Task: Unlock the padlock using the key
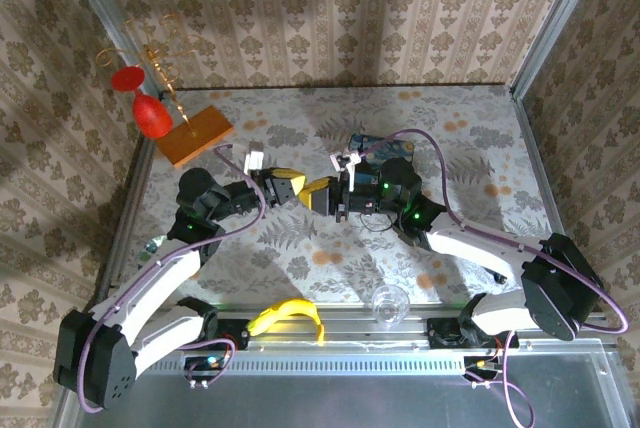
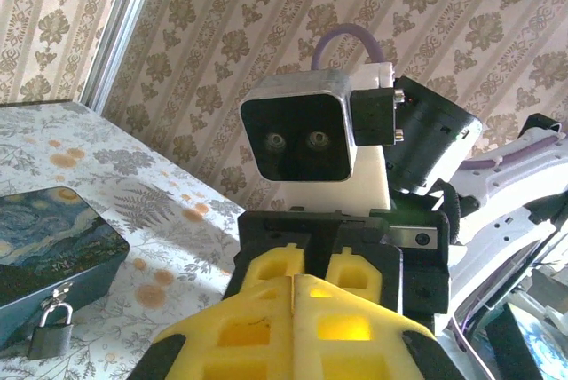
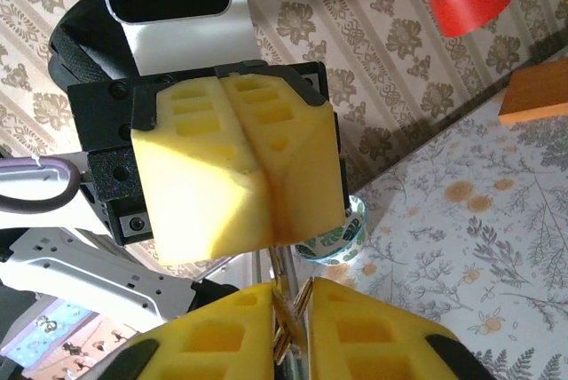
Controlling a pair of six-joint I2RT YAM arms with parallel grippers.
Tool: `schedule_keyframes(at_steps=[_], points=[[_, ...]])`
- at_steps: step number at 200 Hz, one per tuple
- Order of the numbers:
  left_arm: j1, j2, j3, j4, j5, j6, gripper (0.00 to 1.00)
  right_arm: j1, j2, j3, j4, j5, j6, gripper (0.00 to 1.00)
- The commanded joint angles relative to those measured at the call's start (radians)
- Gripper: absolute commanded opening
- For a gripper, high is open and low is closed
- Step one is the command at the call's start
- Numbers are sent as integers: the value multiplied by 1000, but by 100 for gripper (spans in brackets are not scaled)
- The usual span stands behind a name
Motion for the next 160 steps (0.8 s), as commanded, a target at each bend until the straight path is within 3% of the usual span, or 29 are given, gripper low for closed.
schedule_keyframes(at_steps=[1, 21, 62, 66, 76, 86, 98, 124, 160], points=[[-8, -1, -12, 51, 8, -18, 0, 7, 4, 41, 23, 4, -9, 5], [-8, -4, -15, 53, -5, -21, 0, 6, 1, 44, 2, 15, -24, 0], [-7, -25, -15, 48, -56, -38, 0, 6, -25, 42, -101, 83, -76, 0], [-7, -28, -13, 42, -64, -41, 4, 7, -32, 43, -120, 101, -87, 0], [-5, -39, -9, 17, -88, -47, 26, 12, -50, 46, -185, 156, -122, 0], [-5, -54, 1, -32, -124, -47, 41, 27, -72, 54, -268, 253, -174, 0], [-5, -74, 20, -114, -172, -38, 48, 67, -98, 68, -377, 416, -257, 0], [-5, -127, 66, -333, -341, -10, 49, 162, -118, 93, -524, 818, -382, 0], [-11, -138, 140, -587, -496, -22, 47, 251, -73, 133, -588, 1113, -520, 0]])
